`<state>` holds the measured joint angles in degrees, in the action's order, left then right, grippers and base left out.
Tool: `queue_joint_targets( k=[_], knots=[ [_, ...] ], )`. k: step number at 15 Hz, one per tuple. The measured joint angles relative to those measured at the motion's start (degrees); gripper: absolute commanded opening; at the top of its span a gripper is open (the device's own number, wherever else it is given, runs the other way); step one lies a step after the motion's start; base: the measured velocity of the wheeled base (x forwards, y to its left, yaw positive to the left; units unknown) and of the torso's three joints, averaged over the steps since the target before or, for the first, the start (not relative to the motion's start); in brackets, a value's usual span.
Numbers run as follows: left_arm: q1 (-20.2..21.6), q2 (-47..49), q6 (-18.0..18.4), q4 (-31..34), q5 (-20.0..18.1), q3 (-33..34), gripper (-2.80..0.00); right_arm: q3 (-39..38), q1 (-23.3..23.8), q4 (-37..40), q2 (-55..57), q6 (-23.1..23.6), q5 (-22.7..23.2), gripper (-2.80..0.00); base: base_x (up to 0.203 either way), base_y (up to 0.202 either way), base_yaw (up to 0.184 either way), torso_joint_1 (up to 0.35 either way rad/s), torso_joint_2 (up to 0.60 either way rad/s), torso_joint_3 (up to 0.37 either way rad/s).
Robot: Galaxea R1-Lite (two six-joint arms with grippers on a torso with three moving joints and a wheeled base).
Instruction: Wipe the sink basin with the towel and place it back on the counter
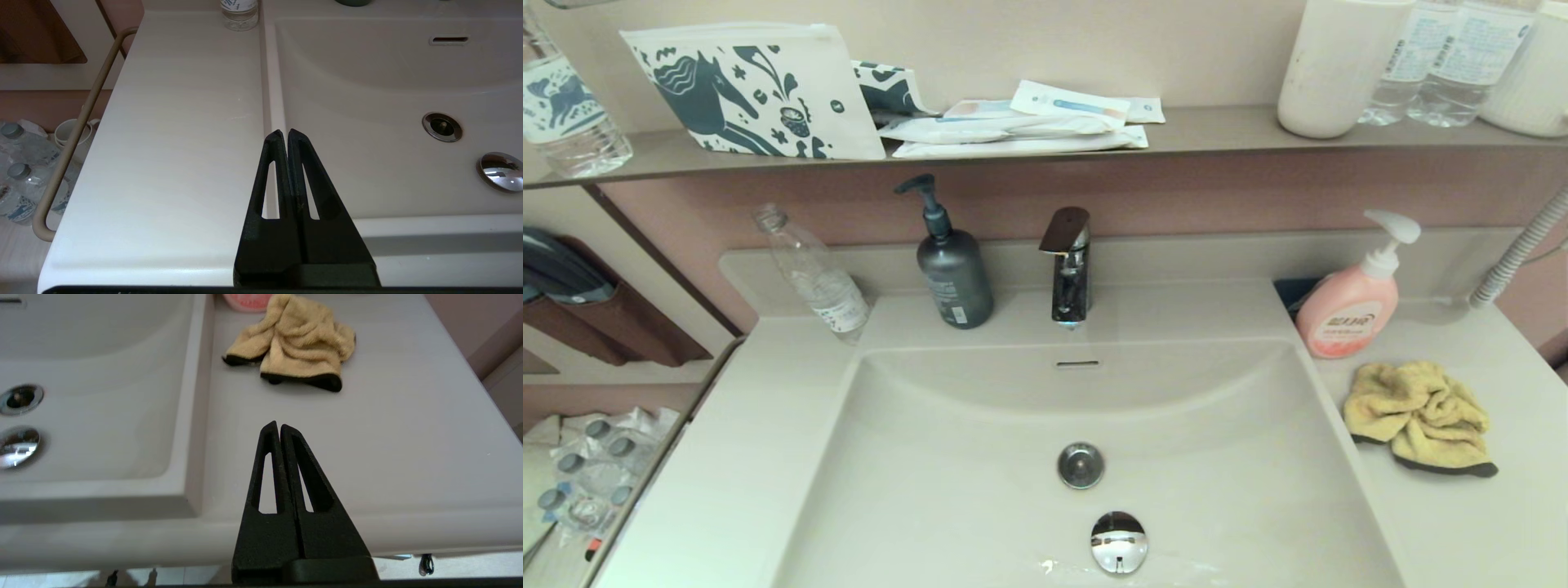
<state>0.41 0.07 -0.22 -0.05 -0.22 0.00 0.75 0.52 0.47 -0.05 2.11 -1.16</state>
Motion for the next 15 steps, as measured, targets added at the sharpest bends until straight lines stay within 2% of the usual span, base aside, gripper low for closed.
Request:
queue_joint_targets(
  k=[15],
  knots=[
    [0.0, 0.0, -0.02, -0.03, 0.06, 0.0, -2.8, -0.75, -0.52, -0.28, 0.05, -1.01, 1.01, -2.8, 0.0, 0.0, 0.0, 0.0, 0.0, 0.0]
  ],
)
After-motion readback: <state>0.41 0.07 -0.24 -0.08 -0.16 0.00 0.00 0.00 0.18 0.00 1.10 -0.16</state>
